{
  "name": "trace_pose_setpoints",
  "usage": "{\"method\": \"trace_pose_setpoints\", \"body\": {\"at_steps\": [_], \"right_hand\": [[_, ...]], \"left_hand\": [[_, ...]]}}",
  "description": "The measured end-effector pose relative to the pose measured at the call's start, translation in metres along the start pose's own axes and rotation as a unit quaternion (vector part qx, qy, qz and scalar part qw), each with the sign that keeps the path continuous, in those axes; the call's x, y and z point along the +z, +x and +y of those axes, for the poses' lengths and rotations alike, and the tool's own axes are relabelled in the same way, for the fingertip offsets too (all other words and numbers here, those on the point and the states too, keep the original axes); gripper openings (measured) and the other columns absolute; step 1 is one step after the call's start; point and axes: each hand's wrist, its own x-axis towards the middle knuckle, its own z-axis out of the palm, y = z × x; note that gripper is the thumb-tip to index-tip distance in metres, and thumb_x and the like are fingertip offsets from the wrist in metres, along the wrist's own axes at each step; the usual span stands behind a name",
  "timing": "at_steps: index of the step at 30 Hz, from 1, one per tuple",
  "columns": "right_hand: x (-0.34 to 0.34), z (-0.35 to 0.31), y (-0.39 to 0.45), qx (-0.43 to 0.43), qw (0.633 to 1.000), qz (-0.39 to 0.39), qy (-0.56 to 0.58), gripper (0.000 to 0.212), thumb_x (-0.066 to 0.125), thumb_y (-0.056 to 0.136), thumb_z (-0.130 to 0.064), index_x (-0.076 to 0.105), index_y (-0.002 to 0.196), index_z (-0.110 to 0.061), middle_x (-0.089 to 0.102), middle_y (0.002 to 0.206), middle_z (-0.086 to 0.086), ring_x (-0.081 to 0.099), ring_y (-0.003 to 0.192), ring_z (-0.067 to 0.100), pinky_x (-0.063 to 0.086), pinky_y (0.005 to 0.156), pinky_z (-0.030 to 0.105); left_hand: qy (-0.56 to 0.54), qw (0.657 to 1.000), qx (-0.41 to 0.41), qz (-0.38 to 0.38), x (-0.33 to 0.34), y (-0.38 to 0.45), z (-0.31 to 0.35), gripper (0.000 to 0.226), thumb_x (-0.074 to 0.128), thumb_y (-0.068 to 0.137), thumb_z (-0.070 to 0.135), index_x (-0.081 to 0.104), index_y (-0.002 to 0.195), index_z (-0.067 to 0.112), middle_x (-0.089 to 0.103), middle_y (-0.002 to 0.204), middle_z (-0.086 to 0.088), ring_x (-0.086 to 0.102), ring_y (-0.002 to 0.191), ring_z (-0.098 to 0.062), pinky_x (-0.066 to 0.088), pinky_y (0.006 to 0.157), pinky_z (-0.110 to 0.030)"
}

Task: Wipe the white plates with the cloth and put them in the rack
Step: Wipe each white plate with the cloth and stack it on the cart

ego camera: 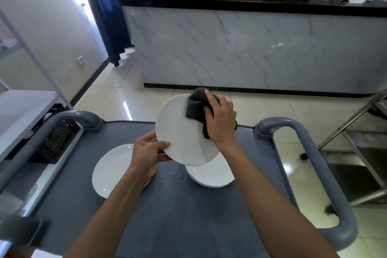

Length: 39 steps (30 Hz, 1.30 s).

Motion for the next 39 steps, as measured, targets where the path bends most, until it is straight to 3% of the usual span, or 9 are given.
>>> {"method": "trace_pose_setpoints", "body": {"at_steps": [13,19,23,31,39], "right_hand": [[0.017,-0.004,-0.082,0.082,0.994,-0.06,0.048,0.052,0.057,0.1,-0.025,0.045,0.151,-0.028,0.051,0.144,0.002,0.045,0.125,0.027,0.046,0.096,0.043],[0.02,-0.014,-0.108,0.051,0.991,-0.086,0.088,0.052,0.052,0.099,-0.029,0.045,0.151,-0.032,0.051,0.143,0.001,0.046,0.125,0.026,0.047,0.097,0.045],[0.017,-0.013,-0.115,-0.008,0.989,-0.109,0.101,0.051,0.05,0.1,-0.03,0.045,0.15,-0.032,0.052,0.142,0.0,0.048,0.124,0.023,0.046,0.1,0.044],[0.015,0.003,-0.103,0.031,0.996,-0.047,0.062,0.047,0.053,0.098,-0.024,0.054,0.144,-0.027,0.056,0.138,0.001,0.049,0.122,0.026,0.047,0.096,0.048],[0.013,0.004,-0.066,0.057,0.998,0.023,0.002,0.047,0.04,0.098,-0.029,0.057,0.141,-0.022,0.055,0.14,0.005,0.051,0.119,0.032,0.05,0.089,0.048]], "left_hand": [[-0.045,0.996,0.021,0.071,0.01,0.009,-0.006,0.04,0.055,0.086,-0.015,0.072,0.105,0.016,0.077,0.089,-0.001,0.07,0.078,-0.029,0.063,0.07,-0.047],[-0.044,0.996,0.022,0.071,0.012,0.01,-0.004,0.041,0.055,0.088,-0.015,0.071,0.107,0.017,0.078,0.085,-0.001,0.072,0.072,-0.026,0.063,0.062,-0.04],[-0.038,0.997,0.029,0.067,0.011,0.009,-0.004,0.045,0.056,0.09,-0.012,0.071,0.099,0.029,0.078,0.084,0.001,0.071,0.07,-0.026,0.063,0.059,-0.037],[-0.03,0.998,0.015,0.055,-0.002,0.014,-0.007,0.037,0.057,0.089,-0.013,0.071,0.109,0.015,0.076,0.092,-0.005,0.07,0.074,-0.026,0.059,0.057,-0.034],[0.004,1.0,0.001,0.01,-0.022,0.022,-0.012,0.041,0.059,0.088,-0.013,0.07,0.112,0.018,0.078,0.093,-0.001,0.071,0.08,-0.029,0.061,0.061,-0.037]]}}
